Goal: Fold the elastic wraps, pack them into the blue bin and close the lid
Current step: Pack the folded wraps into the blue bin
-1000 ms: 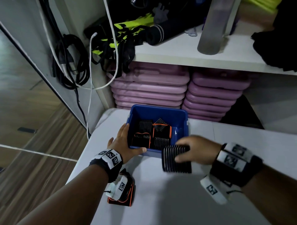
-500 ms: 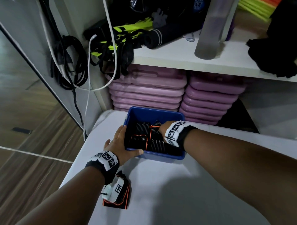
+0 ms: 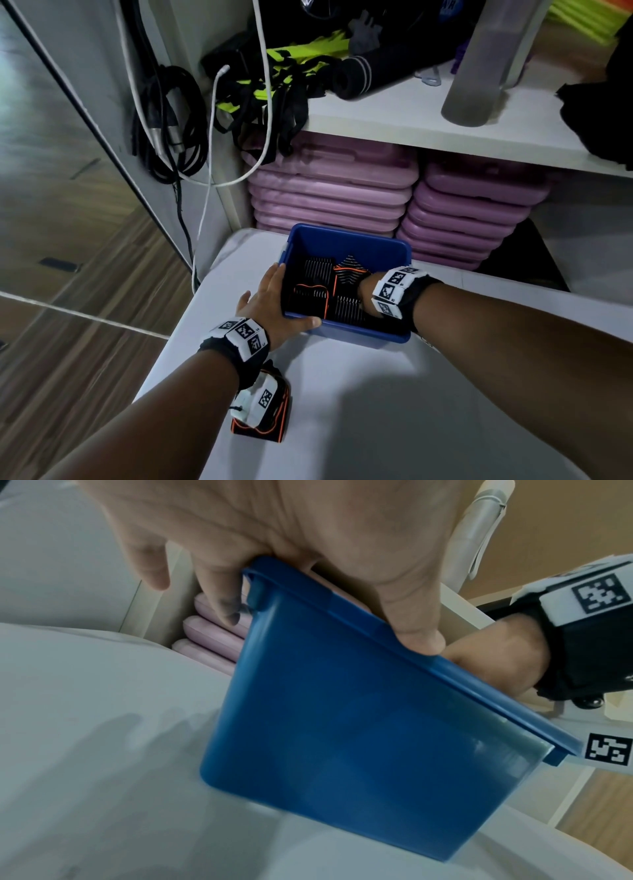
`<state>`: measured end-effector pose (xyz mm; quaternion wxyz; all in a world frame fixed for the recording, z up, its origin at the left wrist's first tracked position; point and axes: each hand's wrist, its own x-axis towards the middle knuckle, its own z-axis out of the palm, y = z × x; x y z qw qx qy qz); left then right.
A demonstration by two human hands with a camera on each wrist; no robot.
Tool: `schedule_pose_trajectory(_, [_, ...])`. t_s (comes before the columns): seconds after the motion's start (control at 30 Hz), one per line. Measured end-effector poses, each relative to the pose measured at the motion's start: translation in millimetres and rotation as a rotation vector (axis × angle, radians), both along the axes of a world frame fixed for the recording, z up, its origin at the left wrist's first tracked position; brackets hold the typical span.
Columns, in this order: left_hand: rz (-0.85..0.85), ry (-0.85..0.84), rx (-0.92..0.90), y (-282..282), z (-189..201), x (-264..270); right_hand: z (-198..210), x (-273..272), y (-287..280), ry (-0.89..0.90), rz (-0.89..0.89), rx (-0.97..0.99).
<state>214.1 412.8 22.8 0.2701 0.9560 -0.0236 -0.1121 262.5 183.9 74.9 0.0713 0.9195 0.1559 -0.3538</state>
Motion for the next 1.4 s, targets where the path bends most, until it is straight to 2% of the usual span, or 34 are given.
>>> schedule_pose_trajectory(0.13, [-0.003, 0.013, 0.008, -1.8, 3.7, 0.3, 13.4, -13.4, -11.4, -0.221, 0.009, 0.04])
schedule_pose_trajectory(0.2, [-0.001, 0.024, 0.02, -2.6, 6.3, 0.0, 31.7, -28.4, -8.0, -0.255, -0.032, 0.164])
schedule_pose_trajectory(0.27, [-0.001, 0.028, 0.03, -3.2, 6.9, -0.2, 49.1, -51.3, -1.3, -0.2, -0.077, 0.384])
schedule_pose_trajectory(0.33, [0.006, 0.023, 0.035, -3.7, 7.0, -0.2, 56.2, -74.0, 6.4, -0.001, -0.141, 0.526])
schedule_pose_trajectory(0.4, [0.007, 0.012, 0.033, -3.7, 7.1, -0.3, 41.4, -97.4, 20.0, 0.209, -0.156, 0.536])
schedule_pose_trajectory(0.43, [0.005, 0.01, 0.028, -3.3, 7.2, -0.2, 27.8, -106.0, 27.5, 0.236, -0.126, 0.504])
schedule_pose_trajectory(0.5, [-0.001, 0.015, 0.027, -2.4, 6.6, 0.2, -5.9, -118.1, 45.6, 0.182, -0.054, 0.407])
schedule_pose_trajectory(0.6, [-0.004, 0.001, 0.025, -1.9, 4.3, 0.8, -49.3, -125.4, 73.4, 0.184, -0.192, 0.396])
schedule_pose_trajectory(0.7, [-0.01, 0.003, 0.036, -1.8, 3.5, 1.2, -70.5, -127.8, 96.9, 0.155, -0.246, 0.458])
schedule_pose_trajectory(0.97, [-0.026, 0.019, 0.061, -1.5, 7.1, -1.1, -87.4, -132.8, 122.1, 0.114, -0.211, 0.449])
schedule_pose_trajectory(1.2, [-0.038, 0.023, 0.058, -0.2, 6.1, -0.7, -94.1, -149.0, 126.0, 0.117, -0.347, 0.664])
schedule_pose_trajectory(1.4, [-0.027, 0.016, 0.051, 0.2, 3.7, 0.2, -87.9, -155.2, 117.6, 0.154, -0.358, 0.69])
